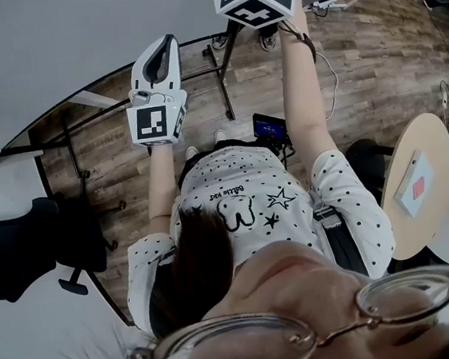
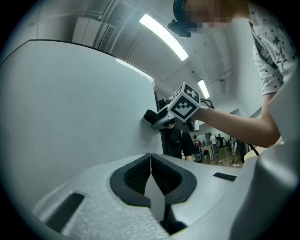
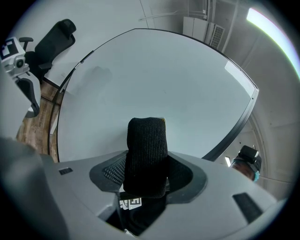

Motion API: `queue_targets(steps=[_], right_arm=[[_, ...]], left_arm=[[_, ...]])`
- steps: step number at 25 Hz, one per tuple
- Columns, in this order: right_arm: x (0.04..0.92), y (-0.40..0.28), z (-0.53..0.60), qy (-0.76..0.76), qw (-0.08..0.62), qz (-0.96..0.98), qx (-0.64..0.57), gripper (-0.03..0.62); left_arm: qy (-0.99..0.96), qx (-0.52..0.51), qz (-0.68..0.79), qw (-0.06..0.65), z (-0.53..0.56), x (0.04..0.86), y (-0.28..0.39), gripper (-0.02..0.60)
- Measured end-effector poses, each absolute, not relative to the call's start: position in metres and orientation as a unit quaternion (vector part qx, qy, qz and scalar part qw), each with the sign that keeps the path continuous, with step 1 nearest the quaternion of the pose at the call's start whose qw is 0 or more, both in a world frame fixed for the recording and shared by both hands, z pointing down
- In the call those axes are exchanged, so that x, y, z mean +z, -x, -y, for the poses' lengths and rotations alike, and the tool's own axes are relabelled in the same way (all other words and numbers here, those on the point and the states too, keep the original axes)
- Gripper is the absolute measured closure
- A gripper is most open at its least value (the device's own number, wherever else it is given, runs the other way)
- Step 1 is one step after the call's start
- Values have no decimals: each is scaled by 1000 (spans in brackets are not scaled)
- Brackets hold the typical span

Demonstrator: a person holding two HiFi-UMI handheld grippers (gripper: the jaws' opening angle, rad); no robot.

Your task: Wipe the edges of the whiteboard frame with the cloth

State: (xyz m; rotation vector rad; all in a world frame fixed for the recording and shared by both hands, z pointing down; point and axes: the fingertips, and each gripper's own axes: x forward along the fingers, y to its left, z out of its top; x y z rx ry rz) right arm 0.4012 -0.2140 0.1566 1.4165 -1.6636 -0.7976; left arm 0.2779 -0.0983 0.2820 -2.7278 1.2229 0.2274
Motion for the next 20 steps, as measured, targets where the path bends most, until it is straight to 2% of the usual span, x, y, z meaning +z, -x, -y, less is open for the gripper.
queue_targets(steps=[20], right_arm=[[193,-397,209,-551,400,666,-304,356]], left_arm=[[909,71,-406,64,105,289,-276,561]])
